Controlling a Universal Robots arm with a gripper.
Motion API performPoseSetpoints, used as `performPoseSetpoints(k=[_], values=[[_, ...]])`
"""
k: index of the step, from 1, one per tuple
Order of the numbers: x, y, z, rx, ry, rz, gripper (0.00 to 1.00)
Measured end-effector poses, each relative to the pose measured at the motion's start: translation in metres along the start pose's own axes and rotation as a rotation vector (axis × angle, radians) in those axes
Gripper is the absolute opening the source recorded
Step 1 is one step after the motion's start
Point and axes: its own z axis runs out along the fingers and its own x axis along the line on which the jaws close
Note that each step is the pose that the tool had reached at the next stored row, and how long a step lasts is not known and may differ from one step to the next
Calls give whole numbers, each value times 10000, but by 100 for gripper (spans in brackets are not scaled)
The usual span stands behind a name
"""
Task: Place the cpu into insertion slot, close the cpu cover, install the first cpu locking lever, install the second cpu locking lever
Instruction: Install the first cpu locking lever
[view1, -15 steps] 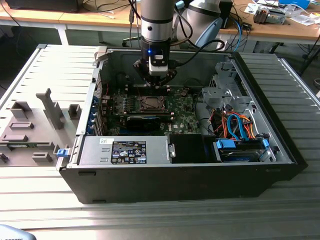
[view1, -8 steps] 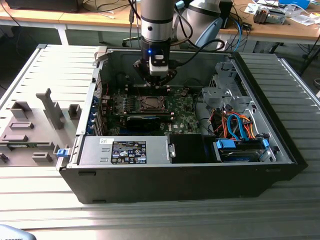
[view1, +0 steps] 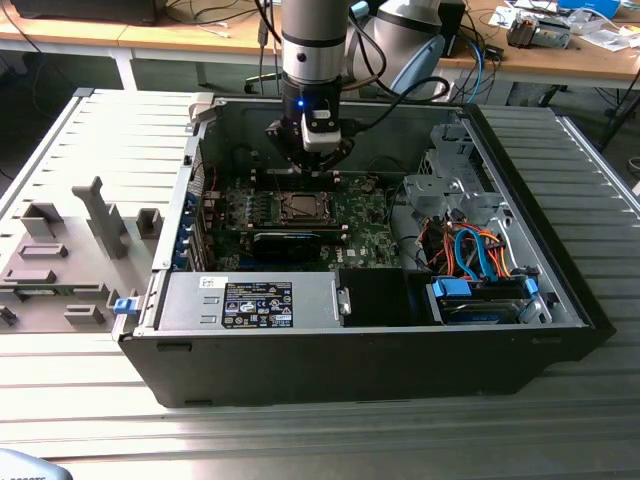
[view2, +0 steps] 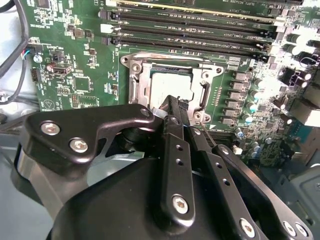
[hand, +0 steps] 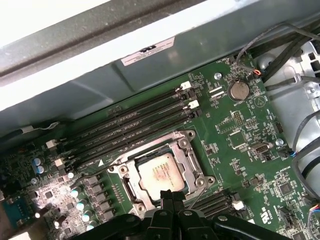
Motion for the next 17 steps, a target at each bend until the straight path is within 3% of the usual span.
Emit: performPoseSetpoints(k=[17], values=[[0, 0, 0, -33, -23, -1029, 11]])
